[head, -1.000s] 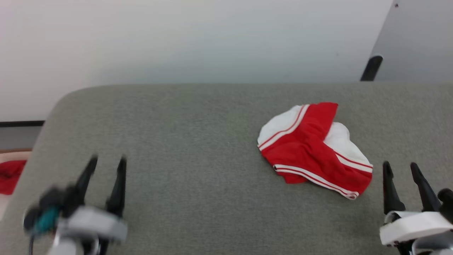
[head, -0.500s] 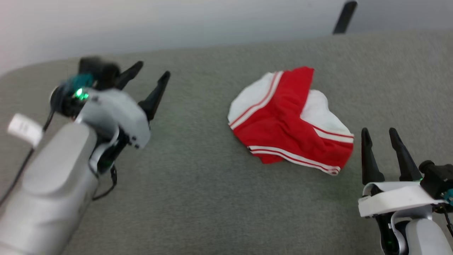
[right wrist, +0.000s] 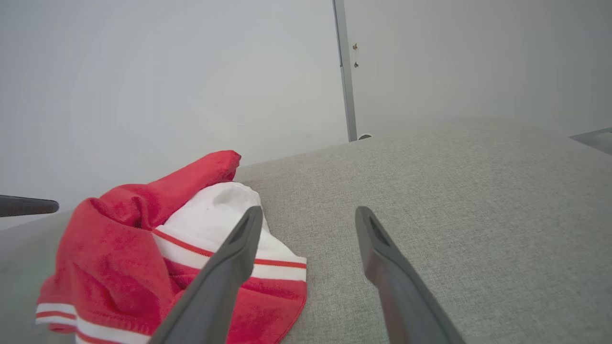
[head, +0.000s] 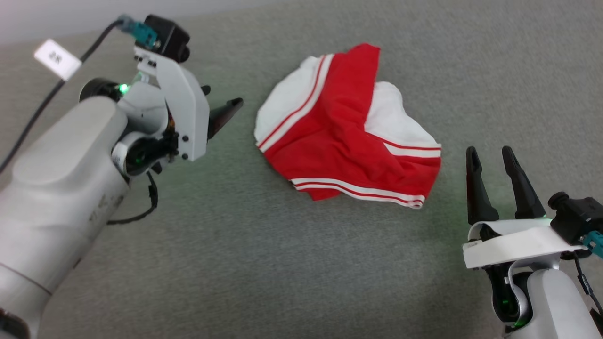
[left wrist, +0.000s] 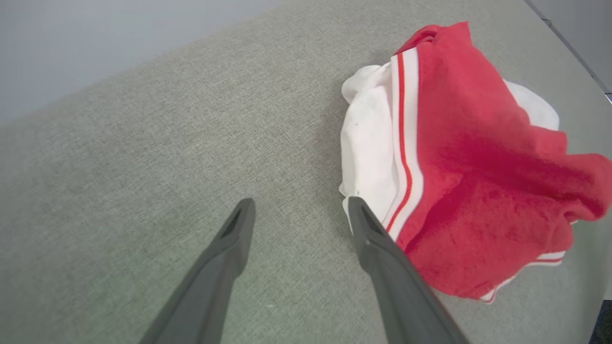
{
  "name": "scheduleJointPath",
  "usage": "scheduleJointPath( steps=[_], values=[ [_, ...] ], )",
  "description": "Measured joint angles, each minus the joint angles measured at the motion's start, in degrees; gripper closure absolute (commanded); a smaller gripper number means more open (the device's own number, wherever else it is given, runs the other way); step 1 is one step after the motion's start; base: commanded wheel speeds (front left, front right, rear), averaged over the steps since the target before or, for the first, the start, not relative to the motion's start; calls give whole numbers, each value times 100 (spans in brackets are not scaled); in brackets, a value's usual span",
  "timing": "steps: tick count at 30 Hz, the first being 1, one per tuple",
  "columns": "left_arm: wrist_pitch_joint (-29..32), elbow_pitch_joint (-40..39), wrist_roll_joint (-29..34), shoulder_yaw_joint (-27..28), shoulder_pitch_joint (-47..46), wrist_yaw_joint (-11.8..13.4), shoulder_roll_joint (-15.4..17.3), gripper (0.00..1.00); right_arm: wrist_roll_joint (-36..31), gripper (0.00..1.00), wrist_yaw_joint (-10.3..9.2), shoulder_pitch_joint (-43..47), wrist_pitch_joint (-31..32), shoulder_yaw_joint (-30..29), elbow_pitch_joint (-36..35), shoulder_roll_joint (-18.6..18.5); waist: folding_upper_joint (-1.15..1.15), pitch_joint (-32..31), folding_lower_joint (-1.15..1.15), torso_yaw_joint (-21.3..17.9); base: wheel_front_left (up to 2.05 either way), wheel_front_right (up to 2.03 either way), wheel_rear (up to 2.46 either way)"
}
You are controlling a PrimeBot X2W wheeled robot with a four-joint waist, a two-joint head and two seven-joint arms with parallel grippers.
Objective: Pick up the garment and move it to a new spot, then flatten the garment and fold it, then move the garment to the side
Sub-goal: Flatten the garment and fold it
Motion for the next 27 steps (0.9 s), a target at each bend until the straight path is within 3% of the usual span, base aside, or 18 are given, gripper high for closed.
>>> scheduleJointPath(
  steps=[18,19,20,21,22,27],
  values=[
    [940,341,-1211,-955,-752,0,-10,0,332,0,0,-81,-1,207,-119,2,0,552,0,-596,0,0,0],
    [975,326,-1293,-975,-760,0,-18,14,345,0,0,-81,-1,207,-119,2,0,555,0,-605,0,0,0],
    [985,311,-1327,-1001,-775,0,-26,51,352,0,0,-81,-1,205,-119,2,0,557,0,-607,0,0,0],
    [983,292,-1357,-1022,-786,0,-30,69,353,0,0,-81,-1,199,-116,3,0,553,0,-606,0,0,0],
    [975,279,-1424,-1025,-786,0,-32,100,353,0,0,-81,-1,189,-112,3,0,545,0,-602,0,0,0],
    [684,214,-1494,-1098,-784,0,-86,100,316,0,0,-81,-1,105,-109,3,0,484,0,-523,0,0,0]
  ],
)
